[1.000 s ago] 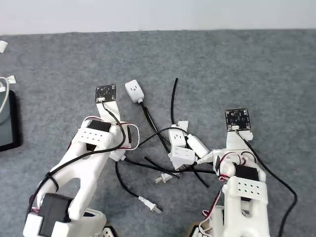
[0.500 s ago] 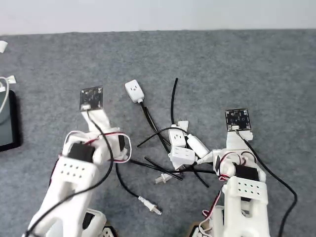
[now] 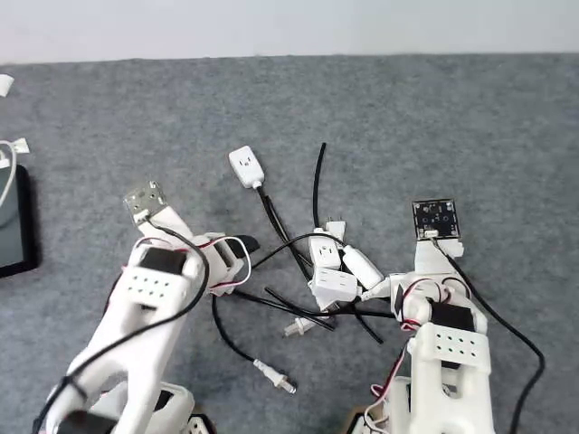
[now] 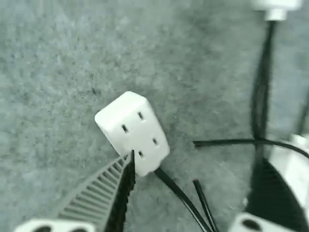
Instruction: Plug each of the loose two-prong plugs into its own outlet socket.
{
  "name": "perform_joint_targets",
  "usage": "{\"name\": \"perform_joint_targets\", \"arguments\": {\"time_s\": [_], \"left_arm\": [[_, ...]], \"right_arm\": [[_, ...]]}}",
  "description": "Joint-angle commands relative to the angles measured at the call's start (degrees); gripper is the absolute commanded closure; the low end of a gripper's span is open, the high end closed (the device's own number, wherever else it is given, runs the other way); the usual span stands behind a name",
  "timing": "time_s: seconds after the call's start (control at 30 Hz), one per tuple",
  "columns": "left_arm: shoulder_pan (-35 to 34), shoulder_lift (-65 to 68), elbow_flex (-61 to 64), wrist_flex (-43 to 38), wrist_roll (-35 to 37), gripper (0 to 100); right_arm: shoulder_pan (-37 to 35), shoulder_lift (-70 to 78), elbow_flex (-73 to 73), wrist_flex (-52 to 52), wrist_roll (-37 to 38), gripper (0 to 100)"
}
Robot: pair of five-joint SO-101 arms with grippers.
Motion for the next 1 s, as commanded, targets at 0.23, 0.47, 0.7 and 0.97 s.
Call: {"name": "perform_joint_targets", "arguments": {"time_s": [0.23, 0.47, 0.7, 0.97], "left_arm": [[-4.7, 14.7, -5.3, -5.5, 1.8, 62], [-4.8, 17.3, -5.5, -6.5, -1.6, 62], [-4.0, 17.3, -4.6, -6.9, -8.0, 62], [-2.5, 17.6, -6.1, -6.9, -22.4, 62]], "right_arm": [[-0.5, 0.2, -0.6, -2.0, 0.7, 98.7], [-0.5, 0.2, -0.6, -2.0, 0.7, 98.7], [-0.5, 0.2, -0.6, -1.9, 0.7, 98.7], [-0.5, 0.2, -0.6, -1.8, 0.7, 98.7]]}}
